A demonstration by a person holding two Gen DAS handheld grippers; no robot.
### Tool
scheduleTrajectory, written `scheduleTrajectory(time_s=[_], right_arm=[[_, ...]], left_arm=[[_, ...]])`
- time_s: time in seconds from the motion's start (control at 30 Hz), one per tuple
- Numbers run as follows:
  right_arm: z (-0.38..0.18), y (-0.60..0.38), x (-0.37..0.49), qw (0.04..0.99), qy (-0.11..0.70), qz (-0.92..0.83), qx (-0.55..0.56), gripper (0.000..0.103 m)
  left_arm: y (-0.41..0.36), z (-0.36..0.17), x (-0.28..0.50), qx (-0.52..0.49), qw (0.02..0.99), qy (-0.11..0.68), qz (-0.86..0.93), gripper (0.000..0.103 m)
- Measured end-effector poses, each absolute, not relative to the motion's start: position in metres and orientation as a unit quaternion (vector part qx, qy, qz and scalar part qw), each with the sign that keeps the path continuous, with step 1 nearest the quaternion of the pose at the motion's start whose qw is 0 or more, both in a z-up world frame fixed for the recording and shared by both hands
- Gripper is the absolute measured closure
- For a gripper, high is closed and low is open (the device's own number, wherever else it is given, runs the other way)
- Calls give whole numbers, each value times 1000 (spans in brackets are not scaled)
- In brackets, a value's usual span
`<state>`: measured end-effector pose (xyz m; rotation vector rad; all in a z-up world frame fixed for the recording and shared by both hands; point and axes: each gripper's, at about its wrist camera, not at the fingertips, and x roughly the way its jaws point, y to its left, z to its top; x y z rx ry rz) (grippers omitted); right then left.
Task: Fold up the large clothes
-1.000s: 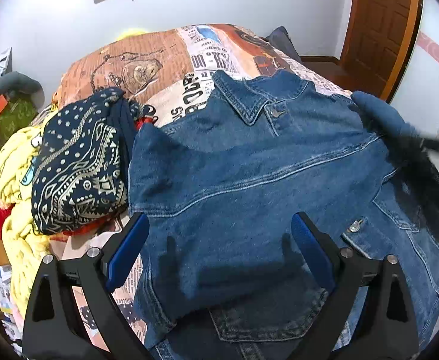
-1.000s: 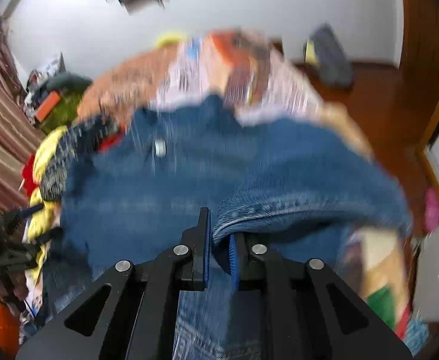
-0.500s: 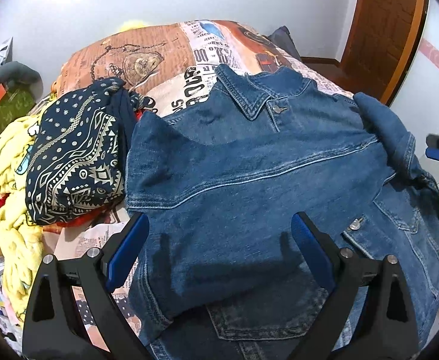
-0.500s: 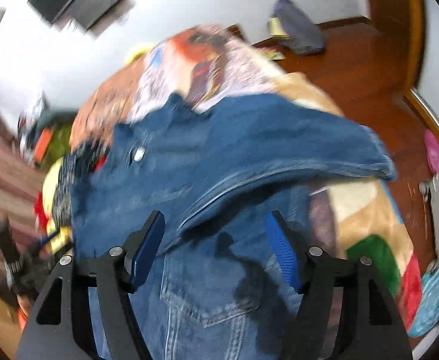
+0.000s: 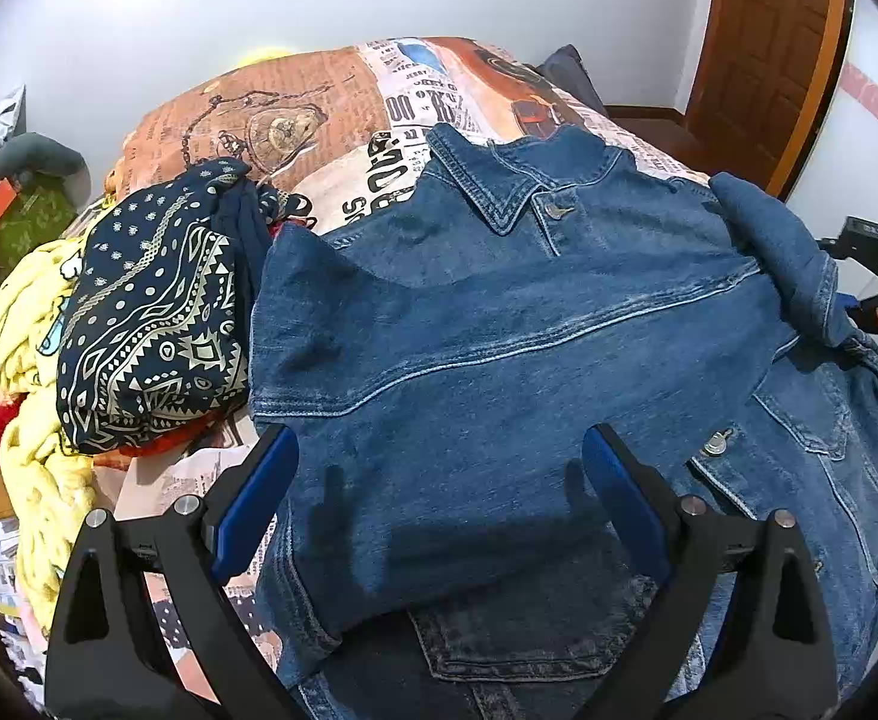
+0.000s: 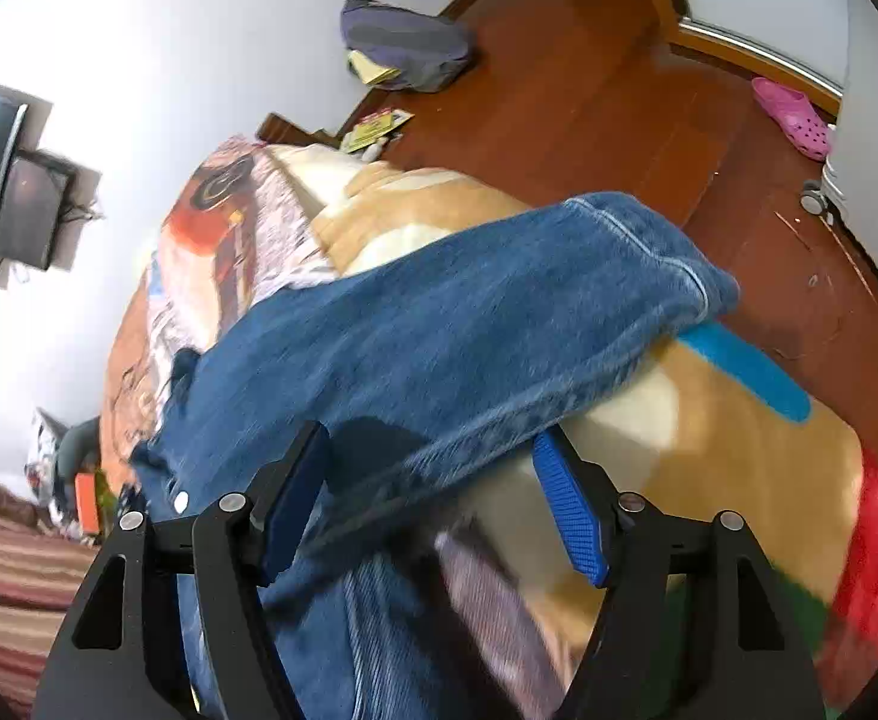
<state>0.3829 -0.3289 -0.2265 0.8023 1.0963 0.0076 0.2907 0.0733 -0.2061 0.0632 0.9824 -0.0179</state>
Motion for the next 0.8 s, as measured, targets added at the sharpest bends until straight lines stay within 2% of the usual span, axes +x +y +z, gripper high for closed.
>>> scheduleTrajectory(time_s=[0.17,0.23,0.43,0.6,0.8], right_arm=[[-218,-331,394,799,505,-18,325,84],[-206,-331,393,815,492,-18,306,89],[-136,-309,382,876,418,9,242,91],[-65,-253,373,909,358,97,188,91],[-29,-161,357,896,347,238,145,92]], left_arm=[[72,-204,290,33,883,468,-5,7],[73,-202,290,32,884,467,-6,7],[75,-195,289,29,889,457,-10,7],[78,-187,286,26,894,446,-9,7],[88,-179,278,17,900,436,-1,7]])
